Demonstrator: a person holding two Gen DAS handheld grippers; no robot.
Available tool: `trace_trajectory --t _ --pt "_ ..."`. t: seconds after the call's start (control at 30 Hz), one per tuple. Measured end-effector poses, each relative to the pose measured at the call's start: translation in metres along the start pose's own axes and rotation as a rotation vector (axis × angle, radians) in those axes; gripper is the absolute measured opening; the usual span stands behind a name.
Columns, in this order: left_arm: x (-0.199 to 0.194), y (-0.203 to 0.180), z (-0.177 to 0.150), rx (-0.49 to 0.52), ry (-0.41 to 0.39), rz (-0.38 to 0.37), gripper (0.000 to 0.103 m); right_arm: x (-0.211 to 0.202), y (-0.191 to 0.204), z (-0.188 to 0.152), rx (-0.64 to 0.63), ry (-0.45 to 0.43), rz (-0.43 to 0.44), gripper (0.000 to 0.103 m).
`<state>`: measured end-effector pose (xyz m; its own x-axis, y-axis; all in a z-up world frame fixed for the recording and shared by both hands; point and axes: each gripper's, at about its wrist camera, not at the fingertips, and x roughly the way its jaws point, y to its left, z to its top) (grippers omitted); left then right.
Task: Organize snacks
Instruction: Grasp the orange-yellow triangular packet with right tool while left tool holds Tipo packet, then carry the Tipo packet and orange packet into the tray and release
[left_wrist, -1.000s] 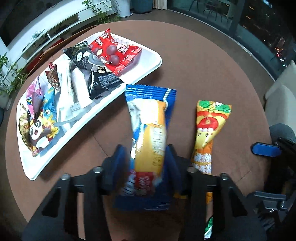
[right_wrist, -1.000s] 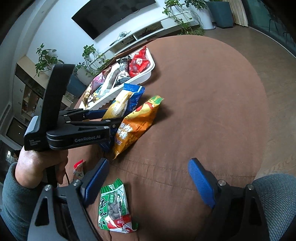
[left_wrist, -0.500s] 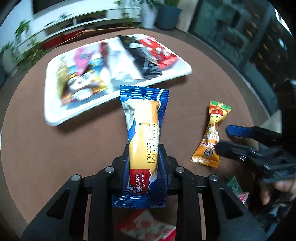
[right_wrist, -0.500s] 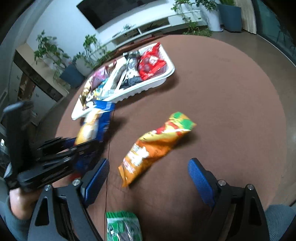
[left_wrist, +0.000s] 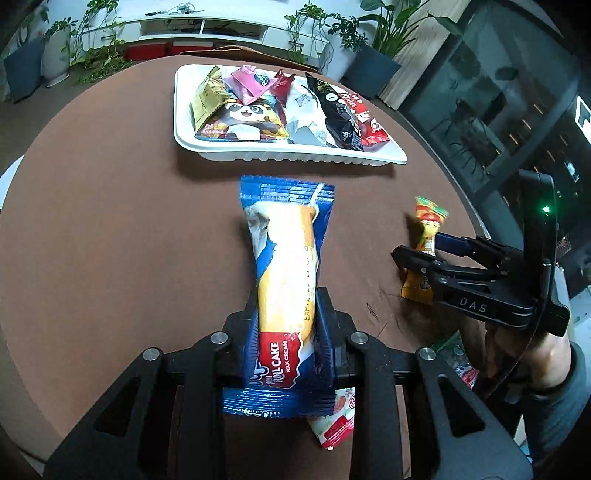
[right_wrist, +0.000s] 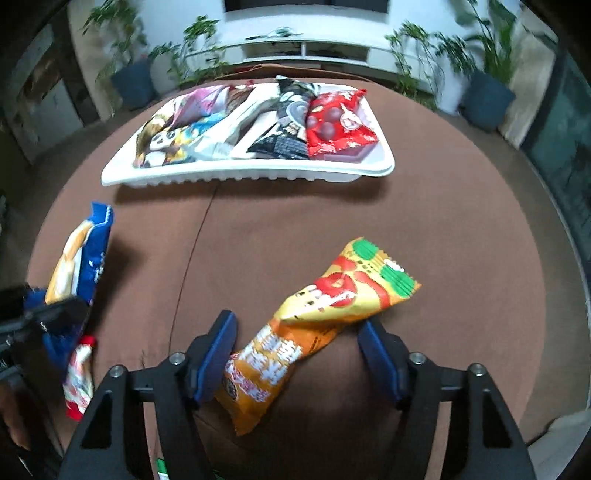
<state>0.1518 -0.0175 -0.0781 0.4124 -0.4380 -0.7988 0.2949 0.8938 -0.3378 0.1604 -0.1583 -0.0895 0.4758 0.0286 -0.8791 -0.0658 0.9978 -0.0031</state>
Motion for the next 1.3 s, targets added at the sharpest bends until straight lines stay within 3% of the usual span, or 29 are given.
trace_trajectory --t 0.13,0.33,0.63,0.97,1.3 --pt "-0.007 0.003 -0.009 -0.011 -0.007 -0.012 0.025 -0.003 0.007 0.002 -0.041 0.013 0.02 0.039" --pt "-0.006 0.005 -0.011 -0.021 -0.006 -0.016 0.025 -0.003 -0.006 0.006 0.028 0.035 0.086 0.018" --pt "-0.005 0.002 -0.008 0.023 -0.001 0.027 0.024 -0.018 -0.012 -0.003 0.104 -0.004 0.177 0.015" --pt "-0.029 0.022 -0.004 -0.063 -0.066 -0.021 0.024 -0.045 -0.03 0.001 0.195 -0.086 0.28 0.014" --pt "-0.065 0.03 0.035 -0.085 -0.161 -0.043 0.024 -0.054 -0.086 0.012 0.311 -0.131 0.277 0.014"
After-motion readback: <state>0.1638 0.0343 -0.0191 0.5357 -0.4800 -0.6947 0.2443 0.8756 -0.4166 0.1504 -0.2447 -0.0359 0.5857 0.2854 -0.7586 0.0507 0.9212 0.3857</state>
